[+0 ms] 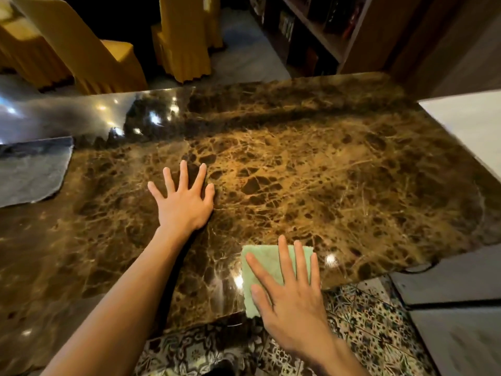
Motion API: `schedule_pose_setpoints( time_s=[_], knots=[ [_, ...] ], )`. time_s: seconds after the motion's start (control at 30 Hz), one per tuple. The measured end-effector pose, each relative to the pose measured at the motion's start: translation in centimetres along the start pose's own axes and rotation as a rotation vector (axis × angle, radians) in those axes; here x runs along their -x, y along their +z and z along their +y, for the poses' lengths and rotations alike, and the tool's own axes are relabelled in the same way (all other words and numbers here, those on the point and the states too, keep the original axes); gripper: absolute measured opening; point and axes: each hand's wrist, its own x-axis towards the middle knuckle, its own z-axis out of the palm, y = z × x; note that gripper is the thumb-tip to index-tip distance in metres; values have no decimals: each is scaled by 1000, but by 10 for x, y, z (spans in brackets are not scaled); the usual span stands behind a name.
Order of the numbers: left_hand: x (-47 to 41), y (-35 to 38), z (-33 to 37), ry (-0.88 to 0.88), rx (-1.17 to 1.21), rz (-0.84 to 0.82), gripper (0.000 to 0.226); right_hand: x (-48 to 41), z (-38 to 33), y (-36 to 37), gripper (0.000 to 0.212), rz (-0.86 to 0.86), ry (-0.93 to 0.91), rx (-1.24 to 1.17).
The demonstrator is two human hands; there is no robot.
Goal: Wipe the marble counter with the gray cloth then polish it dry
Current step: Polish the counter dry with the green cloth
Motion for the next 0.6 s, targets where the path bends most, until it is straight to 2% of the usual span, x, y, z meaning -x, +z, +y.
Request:
schedule_pose_setpoints(
  time_s=[0.13,0.6],
  knots=[
    [-33,-2,15,20,5,7,65,-70,13,-16,53,67,44,61],
    [-169,-9,43,18,25,103,62,-426,56,-99,53,-3,121,150]
  ],
)
